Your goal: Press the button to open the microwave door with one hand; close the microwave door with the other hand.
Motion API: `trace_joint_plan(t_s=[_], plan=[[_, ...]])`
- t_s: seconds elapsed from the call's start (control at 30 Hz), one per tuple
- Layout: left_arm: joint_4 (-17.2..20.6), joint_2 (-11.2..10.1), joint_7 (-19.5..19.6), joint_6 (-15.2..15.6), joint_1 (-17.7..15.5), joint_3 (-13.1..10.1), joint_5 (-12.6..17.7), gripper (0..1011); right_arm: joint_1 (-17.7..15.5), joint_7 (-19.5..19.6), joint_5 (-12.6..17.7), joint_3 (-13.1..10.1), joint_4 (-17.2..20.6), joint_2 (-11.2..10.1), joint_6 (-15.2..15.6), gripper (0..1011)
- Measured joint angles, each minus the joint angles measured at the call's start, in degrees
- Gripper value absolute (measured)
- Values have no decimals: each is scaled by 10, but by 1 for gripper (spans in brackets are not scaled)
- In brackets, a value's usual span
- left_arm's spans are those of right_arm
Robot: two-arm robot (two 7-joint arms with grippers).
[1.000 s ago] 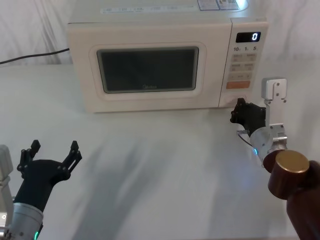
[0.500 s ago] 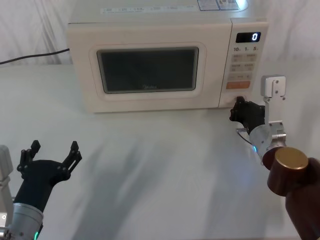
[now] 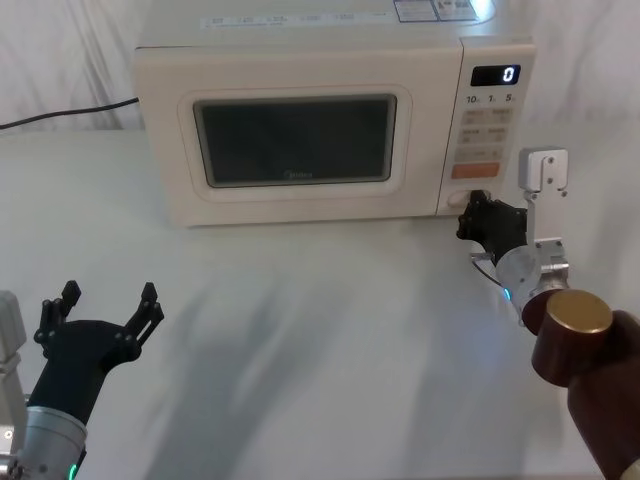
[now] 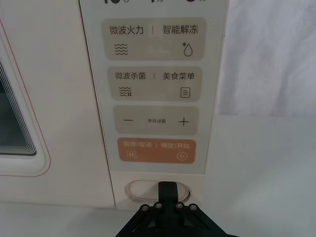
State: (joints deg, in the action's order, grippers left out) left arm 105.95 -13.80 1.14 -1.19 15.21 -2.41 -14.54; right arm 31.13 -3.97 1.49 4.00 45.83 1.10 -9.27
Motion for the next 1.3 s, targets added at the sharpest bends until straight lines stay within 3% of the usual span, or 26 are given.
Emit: trace_joint_plan(t_s=[1.3], plan=[[0, 0, 0, 0, 0, 0, 0, 1001, 47, -7, -4, -2, -76, -3, -20, 0]])
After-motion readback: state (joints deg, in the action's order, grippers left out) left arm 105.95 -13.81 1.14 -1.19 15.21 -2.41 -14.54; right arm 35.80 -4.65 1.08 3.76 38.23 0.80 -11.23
